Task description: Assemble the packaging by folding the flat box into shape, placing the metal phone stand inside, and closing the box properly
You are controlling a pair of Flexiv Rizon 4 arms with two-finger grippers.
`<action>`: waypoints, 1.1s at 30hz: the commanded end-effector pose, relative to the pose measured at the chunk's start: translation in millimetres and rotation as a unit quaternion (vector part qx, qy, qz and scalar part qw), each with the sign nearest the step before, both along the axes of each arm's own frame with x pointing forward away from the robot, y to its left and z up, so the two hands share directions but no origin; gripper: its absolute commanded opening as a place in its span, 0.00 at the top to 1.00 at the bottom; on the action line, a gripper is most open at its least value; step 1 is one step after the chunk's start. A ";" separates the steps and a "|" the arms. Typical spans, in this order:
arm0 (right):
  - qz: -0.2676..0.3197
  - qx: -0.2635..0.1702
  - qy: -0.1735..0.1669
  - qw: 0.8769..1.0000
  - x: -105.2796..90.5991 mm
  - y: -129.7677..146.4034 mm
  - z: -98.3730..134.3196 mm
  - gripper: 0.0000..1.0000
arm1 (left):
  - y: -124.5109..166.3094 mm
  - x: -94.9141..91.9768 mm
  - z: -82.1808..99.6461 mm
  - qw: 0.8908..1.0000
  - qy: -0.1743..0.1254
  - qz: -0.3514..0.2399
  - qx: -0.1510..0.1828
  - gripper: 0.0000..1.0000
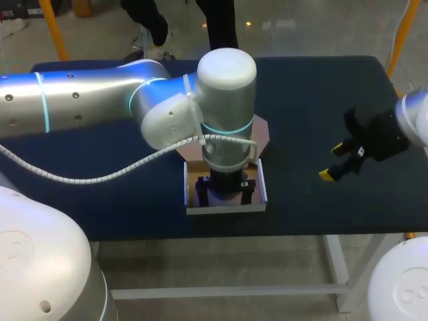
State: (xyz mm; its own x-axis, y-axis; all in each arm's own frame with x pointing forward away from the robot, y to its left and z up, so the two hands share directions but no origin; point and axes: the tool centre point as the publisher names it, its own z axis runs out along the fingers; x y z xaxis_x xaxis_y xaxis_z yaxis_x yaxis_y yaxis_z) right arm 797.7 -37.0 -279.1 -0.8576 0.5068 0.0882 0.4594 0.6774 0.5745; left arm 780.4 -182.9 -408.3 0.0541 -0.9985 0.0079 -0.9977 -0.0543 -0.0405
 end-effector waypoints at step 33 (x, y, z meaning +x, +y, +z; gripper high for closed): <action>0.001 0.002 0.000 1.000 -0.8 -1.5 0.9 0.00 | 5.7 1.7 41.2 0.996 -0.079 0.003 -0.049 0.00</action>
